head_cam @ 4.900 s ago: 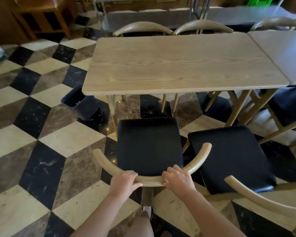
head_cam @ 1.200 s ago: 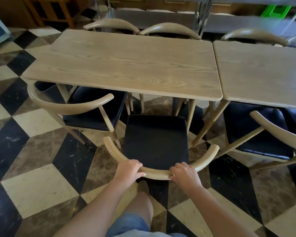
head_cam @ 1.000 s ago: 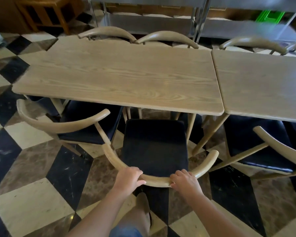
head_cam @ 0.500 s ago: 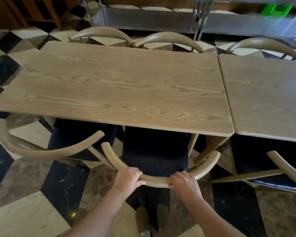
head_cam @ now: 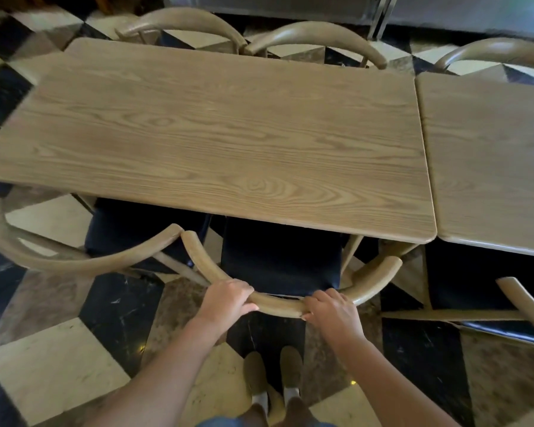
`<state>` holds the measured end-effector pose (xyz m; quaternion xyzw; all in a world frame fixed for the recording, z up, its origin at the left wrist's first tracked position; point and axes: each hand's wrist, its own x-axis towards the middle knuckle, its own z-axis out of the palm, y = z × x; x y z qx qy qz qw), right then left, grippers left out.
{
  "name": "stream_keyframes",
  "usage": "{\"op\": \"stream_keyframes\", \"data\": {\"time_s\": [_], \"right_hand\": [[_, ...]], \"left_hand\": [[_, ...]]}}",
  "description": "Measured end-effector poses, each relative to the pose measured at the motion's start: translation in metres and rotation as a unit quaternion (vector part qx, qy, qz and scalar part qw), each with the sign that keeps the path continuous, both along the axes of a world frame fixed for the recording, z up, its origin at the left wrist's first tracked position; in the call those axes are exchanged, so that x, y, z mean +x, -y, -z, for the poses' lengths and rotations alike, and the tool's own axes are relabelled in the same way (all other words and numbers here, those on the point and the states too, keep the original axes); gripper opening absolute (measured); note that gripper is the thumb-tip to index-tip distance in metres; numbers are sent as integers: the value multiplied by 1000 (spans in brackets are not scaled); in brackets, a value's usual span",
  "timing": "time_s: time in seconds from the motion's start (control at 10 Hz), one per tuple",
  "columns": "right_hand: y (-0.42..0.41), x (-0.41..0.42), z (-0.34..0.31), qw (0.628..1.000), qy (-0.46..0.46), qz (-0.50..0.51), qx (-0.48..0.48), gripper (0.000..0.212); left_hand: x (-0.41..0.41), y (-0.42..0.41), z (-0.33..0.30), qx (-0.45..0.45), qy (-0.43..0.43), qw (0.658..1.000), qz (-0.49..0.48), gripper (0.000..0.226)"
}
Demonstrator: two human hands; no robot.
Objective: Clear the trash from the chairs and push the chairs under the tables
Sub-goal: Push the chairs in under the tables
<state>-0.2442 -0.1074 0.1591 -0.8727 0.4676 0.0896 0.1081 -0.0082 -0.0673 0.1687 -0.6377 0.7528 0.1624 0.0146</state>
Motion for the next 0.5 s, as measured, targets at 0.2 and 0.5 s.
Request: {"op": "stream_keyframes", "data": {"time_s": [0.2,0.5], "right_hand": [[5,6,-25,996,-26,16,87,33],[72,52,-112,976,-19,-6,218,35]], "left_hand": [[-9,-1,-11,35,-29,998,-42,38],[12,50,-98,187,-56,974,-118,47]]}}
